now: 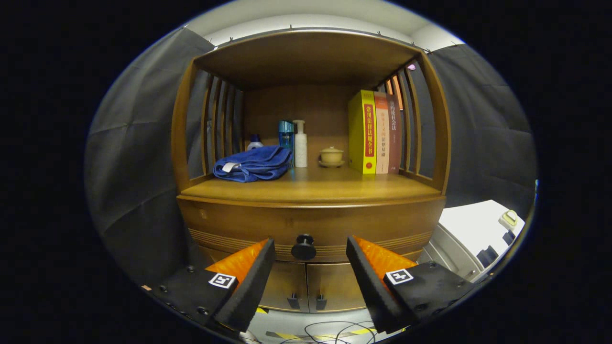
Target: Pull open the drawer, take out the items inside it, and place them on the countertop above the cabinet.
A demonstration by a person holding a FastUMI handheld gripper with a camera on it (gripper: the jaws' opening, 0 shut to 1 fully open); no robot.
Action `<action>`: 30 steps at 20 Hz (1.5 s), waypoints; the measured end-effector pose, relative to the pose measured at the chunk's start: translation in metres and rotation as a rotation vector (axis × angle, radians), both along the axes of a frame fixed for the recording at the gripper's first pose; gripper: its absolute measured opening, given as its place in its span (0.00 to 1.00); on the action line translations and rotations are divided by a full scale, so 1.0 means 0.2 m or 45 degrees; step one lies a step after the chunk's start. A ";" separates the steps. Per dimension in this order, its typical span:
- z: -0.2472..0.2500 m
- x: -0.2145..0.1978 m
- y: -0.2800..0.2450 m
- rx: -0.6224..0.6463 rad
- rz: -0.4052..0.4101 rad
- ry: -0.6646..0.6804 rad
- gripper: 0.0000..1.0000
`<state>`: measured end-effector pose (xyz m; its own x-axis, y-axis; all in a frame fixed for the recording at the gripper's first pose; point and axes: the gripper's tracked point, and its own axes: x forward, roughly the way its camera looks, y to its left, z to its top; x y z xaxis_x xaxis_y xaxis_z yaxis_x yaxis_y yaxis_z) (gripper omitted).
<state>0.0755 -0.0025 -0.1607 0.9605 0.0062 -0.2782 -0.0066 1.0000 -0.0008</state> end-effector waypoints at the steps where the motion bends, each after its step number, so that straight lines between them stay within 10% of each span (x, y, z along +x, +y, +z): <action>1: -0.03 0.02 0.00 0.001 -0.001 0.007 0.98; 15: -0.29 0.28 0.04 0.037 -0.011 0.096 0.97; 24: -0.33 0.31 0.04 0.009 -0.034 0.105 0.53; 30: -0.33 0.31 0.04 0.023 -0.045 0.096 0.48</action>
